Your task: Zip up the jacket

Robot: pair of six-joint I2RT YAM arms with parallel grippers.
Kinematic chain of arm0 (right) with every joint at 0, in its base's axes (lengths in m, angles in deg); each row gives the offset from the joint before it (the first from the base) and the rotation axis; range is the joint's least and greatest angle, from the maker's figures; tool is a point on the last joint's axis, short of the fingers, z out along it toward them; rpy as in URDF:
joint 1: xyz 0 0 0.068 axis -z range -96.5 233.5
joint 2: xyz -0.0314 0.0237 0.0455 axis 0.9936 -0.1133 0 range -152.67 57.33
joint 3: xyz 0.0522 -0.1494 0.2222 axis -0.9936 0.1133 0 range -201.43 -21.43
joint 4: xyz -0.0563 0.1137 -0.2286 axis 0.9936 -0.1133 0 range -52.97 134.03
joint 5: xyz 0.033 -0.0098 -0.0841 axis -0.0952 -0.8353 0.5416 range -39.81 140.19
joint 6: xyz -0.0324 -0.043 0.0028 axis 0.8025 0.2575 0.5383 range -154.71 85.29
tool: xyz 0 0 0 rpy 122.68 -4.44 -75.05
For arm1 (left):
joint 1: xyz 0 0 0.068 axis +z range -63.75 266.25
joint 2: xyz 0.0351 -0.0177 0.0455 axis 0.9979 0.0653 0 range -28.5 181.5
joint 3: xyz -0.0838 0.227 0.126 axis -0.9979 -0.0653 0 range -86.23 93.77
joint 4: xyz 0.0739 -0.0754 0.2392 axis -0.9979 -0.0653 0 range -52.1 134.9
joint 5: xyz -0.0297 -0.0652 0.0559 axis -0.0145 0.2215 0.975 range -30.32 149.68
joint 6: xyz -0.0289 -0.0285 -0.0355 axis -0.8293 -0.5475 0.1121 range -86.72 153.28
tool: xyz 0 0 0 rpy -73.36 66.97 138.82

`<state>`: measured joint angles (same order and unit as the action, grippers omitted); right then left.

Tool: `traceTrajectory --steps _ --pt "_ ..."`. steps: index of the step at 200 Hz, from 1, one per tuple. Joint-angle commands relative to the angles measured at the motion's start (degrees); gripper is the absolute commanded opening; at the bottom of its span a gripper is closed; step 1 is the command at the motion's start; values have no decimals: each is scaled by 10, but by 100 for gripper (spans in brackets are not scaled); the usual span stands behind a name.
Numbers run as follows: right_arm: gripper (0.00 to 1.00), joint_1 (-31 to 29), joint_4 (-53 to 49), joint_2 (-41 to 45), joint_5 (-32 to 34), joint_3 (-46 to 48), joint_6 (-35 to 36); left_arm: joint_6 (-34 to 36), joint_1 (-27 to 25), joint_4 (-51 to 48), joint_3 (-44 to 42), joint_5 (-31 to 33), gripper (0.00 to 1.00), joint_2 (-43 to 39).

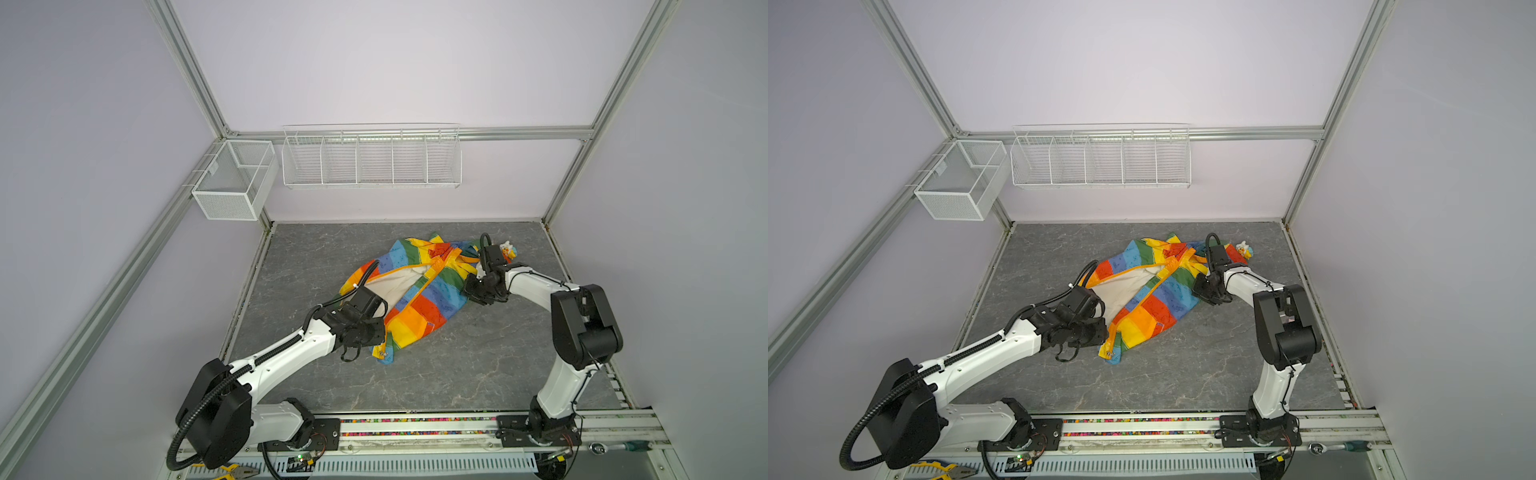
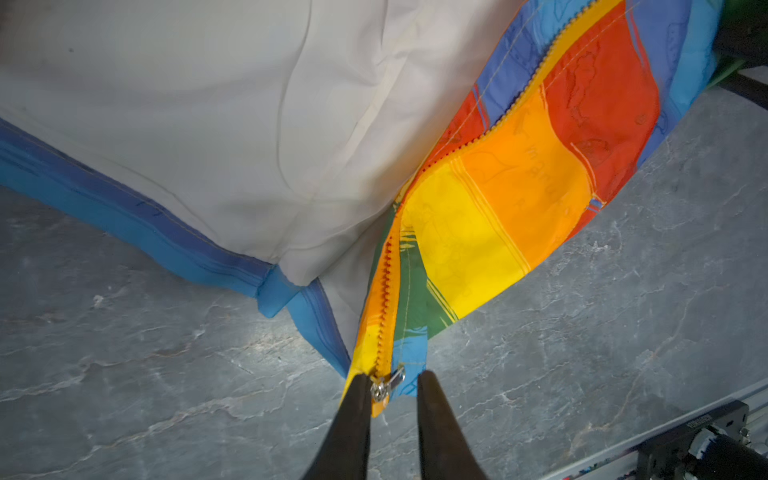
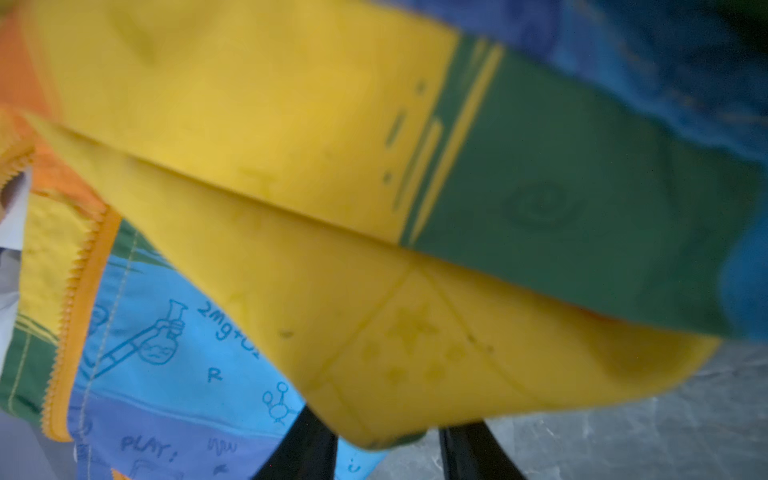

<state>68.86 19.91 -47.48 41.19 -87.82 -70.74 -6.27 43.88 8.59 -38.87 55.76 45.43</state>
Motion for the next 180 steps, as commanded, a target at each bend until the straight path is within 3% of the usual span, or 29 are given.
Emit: traceTrajectory --steps 1,14,28,70,87,113,121,132,159,180 --pt "37 0 4 -3 -2 -16 -1 2 3 5 -8 -9 34 11" --pt "35 0 2 -4 -1 -17 -2 0 3 5 -13 -12 46 13" --pt "35 0 1 -5 -1 -19 -1 -3 3 4 -26 -11 52 10" --pt "34 0 1 -10 -2 -20 -2 -19 3 38 -74 -39 52 -4" --pt "31 0 1 -11 -2 -22 -2 -25 3 62 -86 -56 47 1" --pt "20 0 -2 -14 0 -28 -1 -21 3 59 -72 -53 18 8" --pt "14 0 -8 -14 3 -32 1 -17 3 50 -61 -49 13 6" --pt "7 0 -19 -12 11 -38 4 -10 3 32 -43 -37 10 1" --pt "7 4 -46 10 27 -53 18 11 4 -29 6 0 0 -11" --pt "7 10 -84 33 46 -77 38 27 12 -66 32 14 0 -27"
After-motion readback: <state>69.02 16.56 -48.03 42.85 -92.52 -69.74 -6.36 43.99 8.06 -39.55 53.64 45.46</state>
